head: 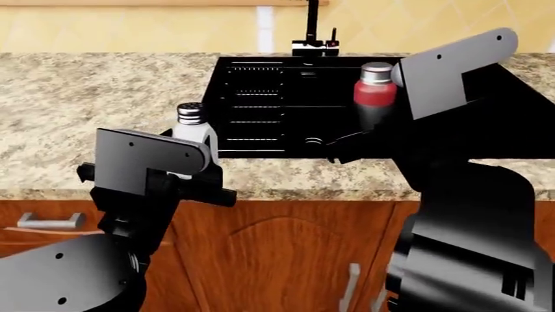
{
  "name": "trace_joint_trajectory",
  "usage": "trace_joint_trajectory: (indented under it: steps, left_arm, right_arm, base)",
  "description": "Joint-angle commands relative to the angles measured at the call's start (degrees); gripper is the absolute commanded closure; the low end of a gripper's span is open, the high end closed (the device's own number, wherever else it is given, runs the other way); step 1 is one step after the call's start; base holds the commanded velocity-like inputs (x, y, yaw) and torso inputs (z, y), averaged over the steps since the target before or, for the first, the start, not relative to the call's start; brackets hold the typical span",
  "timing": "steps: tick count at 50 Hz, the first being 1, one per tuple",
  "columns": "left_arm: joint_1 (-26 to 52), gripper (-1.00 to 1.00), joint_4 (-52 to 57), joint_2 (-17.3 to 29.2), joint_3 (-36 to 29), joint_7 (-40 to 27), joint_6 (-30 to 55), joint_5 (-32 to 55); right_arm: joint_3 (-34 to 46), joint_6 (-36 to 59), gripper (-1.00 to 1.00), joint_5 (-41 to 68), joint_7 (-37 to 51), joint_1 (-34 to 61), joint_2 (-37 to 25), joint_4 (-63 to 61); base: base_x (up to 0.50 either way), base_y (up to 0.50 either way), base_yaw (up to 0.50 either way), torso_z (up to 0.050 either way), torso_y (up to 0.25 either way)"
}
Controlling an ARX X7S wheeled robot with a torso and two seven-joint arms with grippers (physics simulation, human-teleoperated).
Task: Pick and place the shaker into the drawer. Then close the cabinet.
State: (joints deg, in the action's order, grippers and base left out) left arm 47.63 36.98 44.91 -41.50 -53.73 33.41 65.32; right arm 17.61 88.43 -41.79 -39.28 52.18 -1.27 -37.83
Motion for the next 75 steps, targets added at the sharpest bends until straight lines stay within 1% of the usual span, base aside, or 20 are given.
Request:
trace_joint_trajectory:
  steps: [1,16,49,59,69,75]
  left_arm:
    - [0.35,1.0,-0.22,-0.06,0.22,-0.05,-0.37,-0.13]
    - [0.25,1.0,0.11,-0.09,-0.06,-0.06,-0.19,-0.3]
    - [0.7,1.0,0.39,0.29,0.25,-0.04,-0.01,0.02]
    - [1.96,1.0,0.92,1.06,0.88,-0.42,0.76,1.05]
    - [4.88,1.0,1.85,2.69,2.14,-1.18,2.63,3.47]
    - [6.05,1.0,2.23,2.71,2.31,-1.66,3.47,4.29]
  right_arm:
    - [0.58,-0.15,1.0,0.0,0.04,0.18,-0.17,0.0]
    - [2.29,-0.28,1.0,-1.07,-1.29,0.12,-0.78,-0.88]
    - [2.29,-0.59,1.0,-1.65,-1.08,0.53,-0.49,-0.27]
    - [3.3,0.28,1.0,-2.18,-1.84,1.81,-0.44,-0.3]
    - [3.84,0.11,1.0,-2.04,-2.6,3.52,0.11,0.63]
    - [4.27,0.25,1.0,-1.95,-2.88,3.86,0.1,0.67]
  base:
    - [-0.14,0.5,0.0,0.0,0.0]
    - [-0.14,0.5,0.0,0.0,0.0]
    - [-0.14,0.5,0.0,0.0,0.0]
    - [-0.14,0.5,0.0,0.0,0.0]
    - [-0.14,0.5,0.0,0.0,0.0]
    - [-0.14,0.5,0.0,0.0,0.0]
